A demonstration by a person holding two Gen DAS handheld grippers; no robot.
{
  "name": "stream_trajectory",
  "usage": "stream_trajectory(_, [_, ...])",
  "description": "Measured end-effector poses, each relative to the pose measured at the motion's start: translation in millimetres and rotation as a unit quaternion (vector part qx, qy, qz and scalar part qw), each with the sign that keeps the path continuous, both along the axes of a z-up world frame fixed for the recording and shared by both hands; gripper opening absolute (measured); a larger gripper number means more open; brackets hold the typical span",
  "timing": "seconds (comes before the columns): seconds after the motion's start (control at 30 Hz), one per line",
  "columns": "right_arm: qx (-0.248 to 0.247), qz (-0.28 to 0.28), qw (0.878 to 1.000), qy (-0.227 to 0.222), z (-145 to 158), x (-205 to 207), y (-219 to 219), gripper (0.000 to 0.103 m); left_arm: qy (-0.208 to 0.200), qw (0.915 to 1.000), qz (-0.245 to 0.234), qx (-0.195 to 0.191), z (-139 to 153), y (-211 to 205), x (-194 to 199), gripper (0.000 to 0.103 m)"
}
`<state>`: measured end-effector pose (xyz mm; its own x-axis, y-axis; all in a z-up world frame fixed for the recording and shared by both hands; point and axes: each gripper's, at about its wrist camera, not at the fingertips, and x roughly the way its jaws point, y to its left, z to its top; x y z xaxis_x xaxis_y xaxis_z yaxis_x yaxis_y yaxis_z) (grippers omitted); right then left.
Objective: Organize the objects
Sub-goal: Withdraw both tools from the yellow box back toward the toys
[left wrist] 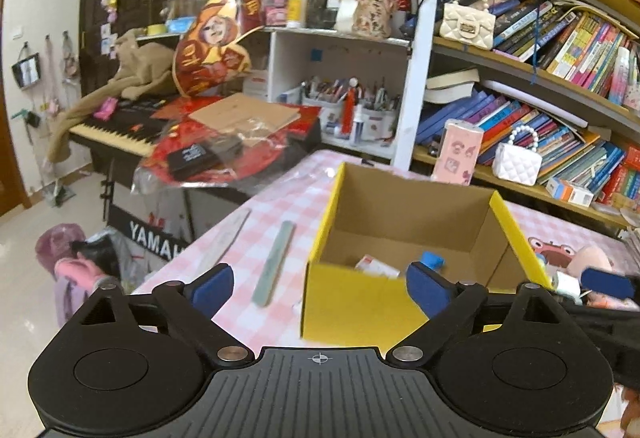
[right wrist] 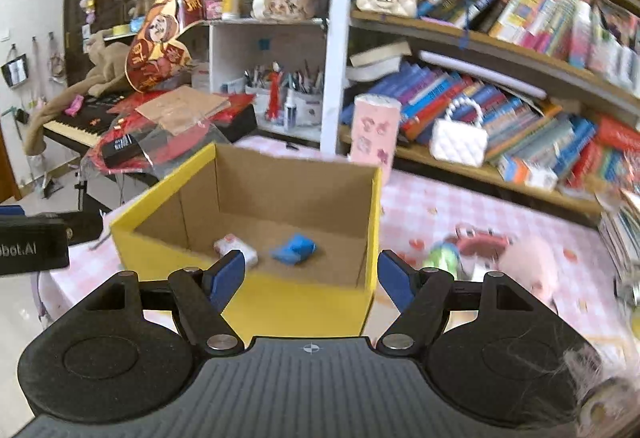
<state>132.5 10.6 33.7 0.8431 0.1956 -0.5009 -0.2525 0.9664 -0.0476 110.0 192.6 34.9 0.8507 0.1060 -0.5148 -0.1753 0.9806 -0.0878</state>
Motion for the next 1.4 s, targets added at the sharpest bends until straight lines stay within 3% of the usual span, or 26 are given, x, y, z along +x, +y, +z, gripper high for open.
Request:
stream_trajectory(0.43, [-0.016, -0.022, 0.999, 0.04, -37, -71, 2, 0.073, 0.032, 0.9992, -0.013, 0.017, -28, -5, -51, 0.095])
stream_trajectory(0.73, [-0.03, -0.068, 0.995, 0.061, -54, -99, -20, 0.078, 0.049, 0.9958, -0.075, 0.02, -38, -32, -61, 0.095])
stream_trajectory(1.4, [-0.01, -0.228, 0.968, 0.102, -64, -121, -125, 0.08, 0.084, 0.974, -0.209, 0.019, -53, -135, -40, 0.096])
